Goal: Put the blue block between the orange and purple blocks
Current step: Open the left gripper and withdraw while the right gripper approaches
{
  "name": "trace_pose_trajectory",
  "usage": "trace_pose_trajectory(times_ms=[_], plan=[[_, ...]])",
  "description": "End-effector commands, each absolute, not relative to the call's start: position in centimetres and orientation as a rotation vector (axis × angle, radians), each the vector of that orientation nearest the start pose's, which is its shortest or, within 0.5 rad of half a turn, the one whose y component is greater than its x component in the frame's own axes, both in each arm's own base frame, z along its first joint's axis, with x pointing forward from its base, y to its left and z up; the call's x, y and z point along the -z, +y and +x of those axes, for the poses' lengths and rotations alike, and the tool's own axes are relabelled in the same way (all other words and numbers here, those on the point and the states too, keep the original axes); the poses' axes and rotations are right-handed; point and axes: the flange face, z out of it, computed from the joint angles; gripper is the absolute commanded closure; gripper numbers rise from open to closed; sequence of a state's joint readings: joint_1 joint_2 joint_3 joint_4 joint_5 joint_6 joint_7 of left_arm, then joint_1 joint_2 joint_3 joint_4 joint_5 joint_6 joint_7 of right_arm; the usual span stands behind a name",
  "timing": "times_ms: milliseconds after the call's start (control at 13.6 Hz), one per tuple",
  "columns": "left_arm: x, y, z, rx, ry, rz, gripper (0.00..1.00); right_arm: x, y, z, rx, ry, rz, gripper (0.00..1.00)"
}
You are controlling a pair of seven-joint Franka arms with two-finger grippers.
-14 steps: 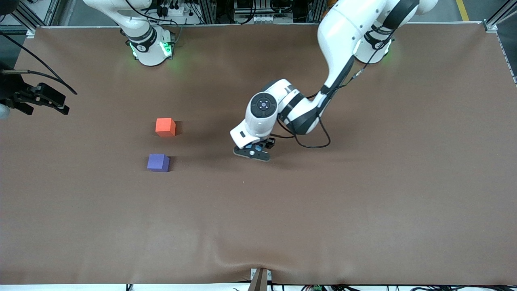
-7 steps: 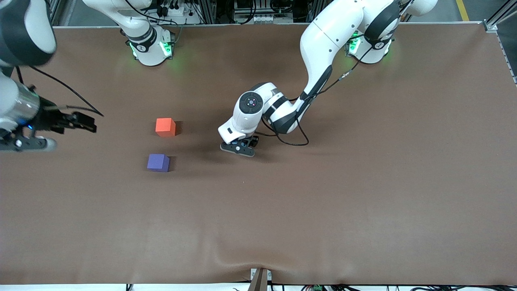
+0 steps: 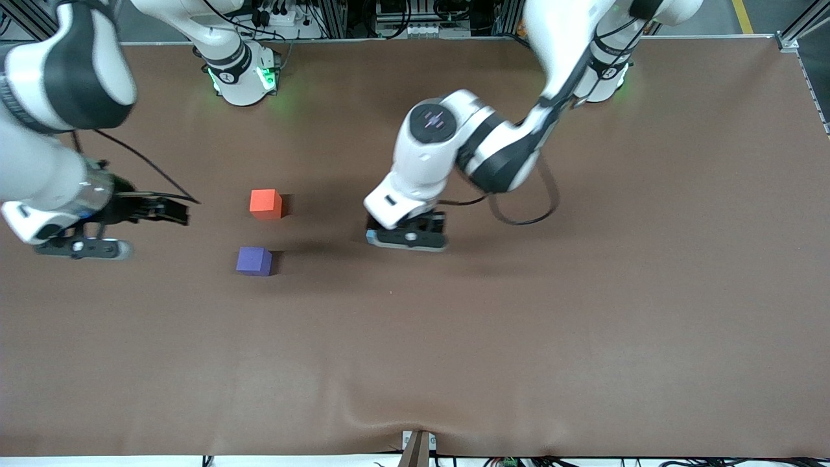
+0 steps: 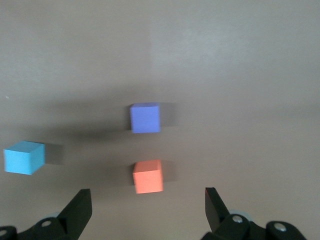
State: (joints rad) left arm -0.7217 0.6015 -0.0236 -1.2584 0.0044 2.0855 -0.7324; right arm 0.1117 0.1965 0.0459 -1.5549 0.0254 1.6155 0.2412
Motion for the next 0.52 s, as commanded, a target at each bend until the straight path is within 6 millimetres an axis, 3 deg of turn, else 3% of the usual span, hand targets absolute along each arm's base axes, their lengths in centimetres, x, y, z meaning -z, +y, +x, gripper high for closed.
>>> trace_pose_trajectory(times_ms=[0, 148, 295, 443], plan=[[-50.6, -40.9, 56.0, 0.135, -0.186, -3.177, 0.0, -50.8, 15.3, 59.8, -0.213, 0.154, -3.145, 0.0], [-55.5, -33.1, 58.0, 0.128, -0.337, -3.159, 0.0, -48.9, 19.4, 59.9, -0.194, 0.164, -3.134, 0.0], [-58.1, -25.0, 59.4, 0.068, -0.443, -3.113, 0.0, -45.9, 23.7, 59.9, -0.191, 0.196, -3.132, 0.0], [-60.0, -18.6, 59.9, 0.017, -0.374, -3.122, 0.0, -42.0, 28.9, 59.3, -0.189, 0.226, -3.136, 0.0]])
